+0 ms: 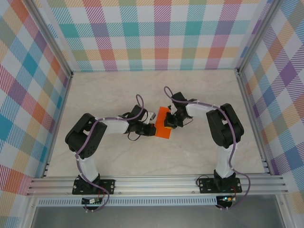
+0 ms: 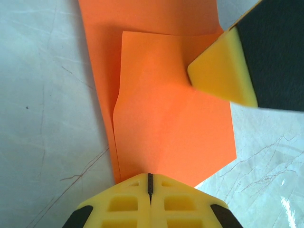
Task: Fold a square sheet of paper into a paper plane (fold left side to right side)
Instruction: Fold the triangle a second time at the center of the table.
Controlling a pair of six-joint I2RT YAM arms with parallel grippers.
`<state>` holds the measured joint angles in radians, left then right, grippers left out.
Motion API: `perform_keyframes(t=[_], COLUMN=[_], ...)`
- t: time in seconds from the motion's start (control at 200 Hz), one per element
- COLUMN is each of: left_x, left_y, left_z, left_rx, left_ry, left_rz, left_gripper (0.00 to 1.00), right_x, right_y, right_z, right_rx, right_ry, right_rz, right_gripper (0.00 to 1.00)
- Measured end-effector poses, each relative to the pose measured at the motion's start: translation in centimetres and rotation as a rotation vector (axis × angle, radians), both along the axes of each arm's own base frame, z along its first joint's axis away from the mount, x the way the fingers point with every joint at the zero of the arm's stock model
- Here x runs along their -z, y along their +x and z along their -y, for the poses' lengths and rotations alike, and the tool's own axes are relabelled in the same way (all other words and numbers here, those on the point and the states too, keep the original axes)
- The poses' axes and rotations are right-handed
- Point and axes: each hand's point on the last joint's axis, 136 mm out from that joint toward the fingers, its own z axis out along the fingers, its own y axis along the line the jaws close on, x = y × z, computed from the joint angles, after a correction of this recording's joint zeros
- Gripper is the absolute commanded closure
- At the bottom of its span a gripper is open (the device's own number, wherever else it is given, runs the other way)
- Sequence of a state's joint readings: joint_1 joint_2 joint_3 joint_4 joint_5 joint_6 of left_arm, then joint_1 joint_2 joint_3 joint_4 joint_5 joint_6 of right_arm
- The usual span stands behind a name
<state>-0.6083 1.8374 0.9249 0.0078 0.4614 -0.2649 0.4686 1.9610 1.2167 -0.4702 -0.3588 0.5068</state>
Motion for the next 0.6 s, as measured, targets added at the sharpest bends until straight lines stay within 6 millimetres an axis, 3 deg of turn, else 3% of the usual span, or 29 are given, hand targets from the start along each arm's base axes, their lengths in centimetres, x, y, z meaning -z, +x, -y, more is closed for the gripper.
perform_keyframes(t=[0.6], left_x=[0.0], left_y=[0.1], left_z=[0.0], left_rx=[-0.001], left_ry=[0.0], left_rz=[0.004], left_gripper=[1.0], right_x=[0.1], right_y=[1.0], right_z=[2.2], right_rx=[0.035], right_ry=[-0.008], right_rz=[-0.005], right_gripper=[0.93])
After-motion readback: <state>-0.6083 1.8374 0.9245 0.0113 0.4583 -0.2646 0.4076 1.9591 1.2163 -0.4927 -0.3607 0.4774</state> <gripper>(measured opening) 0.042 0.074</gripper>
